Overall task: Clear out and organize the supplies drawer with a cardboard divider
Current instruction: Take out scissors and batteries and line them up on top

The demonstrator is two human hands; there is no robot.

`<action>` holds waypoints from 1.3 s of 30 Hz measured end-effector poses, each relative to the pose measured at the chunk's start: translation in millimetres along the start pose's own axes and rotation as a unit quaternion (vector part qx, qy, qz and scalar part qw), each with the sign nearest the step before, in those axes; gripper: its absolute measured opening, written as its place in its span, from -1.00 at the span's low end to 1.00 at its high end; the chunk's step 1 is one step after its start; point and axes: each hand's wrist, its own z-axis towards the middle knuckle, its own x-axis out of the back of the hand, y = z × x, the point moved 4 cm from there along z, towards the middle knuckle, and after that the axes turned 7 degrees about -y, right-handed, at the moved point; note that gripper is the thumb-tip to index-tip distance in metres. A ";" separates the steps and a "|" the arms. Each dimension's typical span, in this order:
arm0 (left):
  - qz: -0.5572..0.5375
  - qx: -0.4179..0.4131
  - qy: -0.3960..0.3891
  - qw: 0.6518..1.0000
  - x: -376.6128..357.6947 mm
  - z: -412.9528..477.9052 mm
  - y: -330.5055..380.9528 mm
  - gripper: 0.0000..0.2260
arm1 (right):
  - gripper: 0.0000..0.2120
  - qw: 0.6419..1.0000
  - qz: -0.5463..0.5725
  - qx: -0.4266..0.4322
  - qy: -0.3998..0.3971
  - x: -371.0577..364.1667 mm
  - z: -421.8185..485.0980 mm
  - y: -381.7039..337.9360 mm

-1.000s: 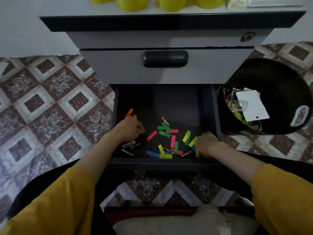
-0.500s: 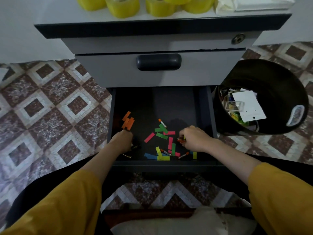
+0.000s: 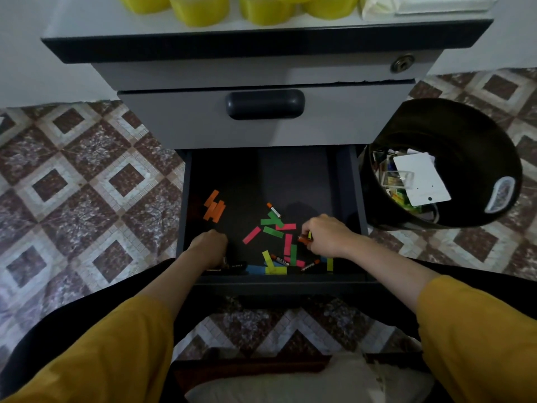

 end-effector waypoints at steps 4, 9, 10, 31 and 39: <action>-0.096 -0.028 0.019 0.995 7.3 -2.9 5.9 -0.87 | -0.86 1.000 0.021 0.003 -0.007 0.4 0.0 -3.9; -0.274 -0.070 0.068 0.957 30.9 -20.7 26.3 -0.84 | -0.86 0.987 0.155 0.017 0.025 16.0 -7.3 -15.2; -0.306 -0.078 0.080 0.945 34.5 -24.1 30.6 -0.84 | -0.86 0.982 0.184 0.019 0.030 18.8 -9.3 -17.7; -0.693 -0.241 0.112 0.670 163.2 -180.8 70.7 -0.95 | -0.88 0.865 0.446 0.142 0.183 142.7 -153.6 -67.6; -0.660 -0.281 0.242 0.654 254.1 -225.1 66.8 -0.84 | -0.80 0.848 0.381 0.156 0.335 222.2 -190.8 -61.6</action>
